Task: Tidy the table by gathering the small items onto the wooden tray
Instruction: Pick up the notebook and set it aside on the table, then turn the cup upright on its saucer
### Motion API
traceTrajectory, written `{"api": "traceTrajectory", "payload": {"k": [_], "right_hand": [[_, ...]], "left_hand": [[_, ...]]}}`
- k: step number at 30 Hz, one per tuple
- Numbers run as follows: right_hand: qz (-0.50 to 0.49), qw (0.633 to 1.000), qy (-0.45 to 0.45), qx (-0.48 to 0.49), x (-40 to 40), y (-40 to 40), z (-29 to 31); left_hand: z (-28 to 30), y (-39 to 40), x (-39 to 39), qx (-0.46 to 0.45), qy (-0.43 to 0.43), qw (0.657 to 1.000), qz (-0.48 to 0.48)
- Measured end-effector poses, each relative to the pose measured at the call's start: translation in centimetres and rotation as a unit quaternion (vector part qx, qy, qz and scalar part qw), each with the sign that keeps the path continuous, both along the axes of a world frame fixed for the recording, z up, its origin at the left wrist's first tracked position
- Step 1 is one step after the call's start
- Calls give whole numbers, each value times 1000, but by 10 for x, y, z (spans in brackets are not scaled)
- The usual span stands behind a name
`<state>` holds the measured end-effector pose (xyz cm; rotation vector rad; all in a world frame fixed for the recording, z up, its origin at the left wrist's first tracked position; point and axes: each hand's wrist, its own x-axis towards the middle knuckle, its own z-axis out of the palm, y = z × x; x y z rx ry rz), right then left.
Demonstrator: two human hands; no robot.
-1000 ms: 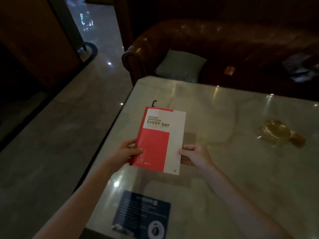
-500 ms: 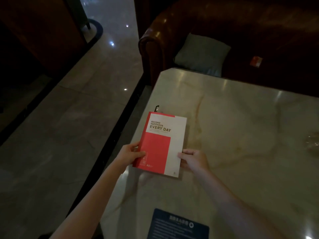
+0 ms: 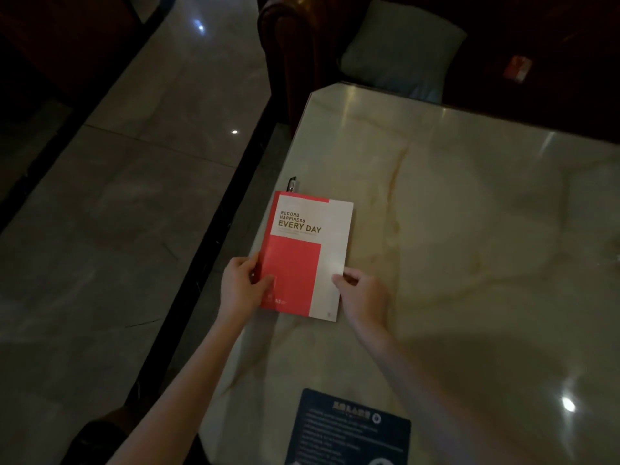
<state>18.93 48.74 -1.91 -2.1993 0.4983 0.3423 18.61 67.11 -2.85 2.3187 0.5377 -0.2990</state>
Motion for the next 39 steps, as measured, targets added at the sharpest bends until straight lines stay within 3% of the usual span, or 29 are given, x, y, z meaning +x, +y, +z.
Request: {"api": "traceTrajectory", "payload": {"k": [6,9,13,18,23,28,31,39], "right_hand": [[45,996,-43,-63,-2,-1,-18],[91,985,-81,-121,-6,0,-25],[267,916,-222,-200,-14,1,-27],[376,864,-186,-279,-26,-6,-22],[379,855,-190,-299,-28,-32,-3],[360,838,-211,-352,-19,-81,24],[322,848,-223,-357,-17,-118,44],[229,871,-290,-324,-39,-246,96]], "left_hand": [[-6,1,-6,41,-20,999,-16],[-7,-6,-17,125,-50,988,-79],[-15,-13,-29,232,-44,943,-235],[-19,-27,-40,311,-43,898,-306],[-4,-41,-30,279,-64,907,-308],[26,-75,-12,298,-135,886,-327],[50,-109,-5,321,-169,868,-339],[104,-240,-16,257,-228,872,-348]]}}
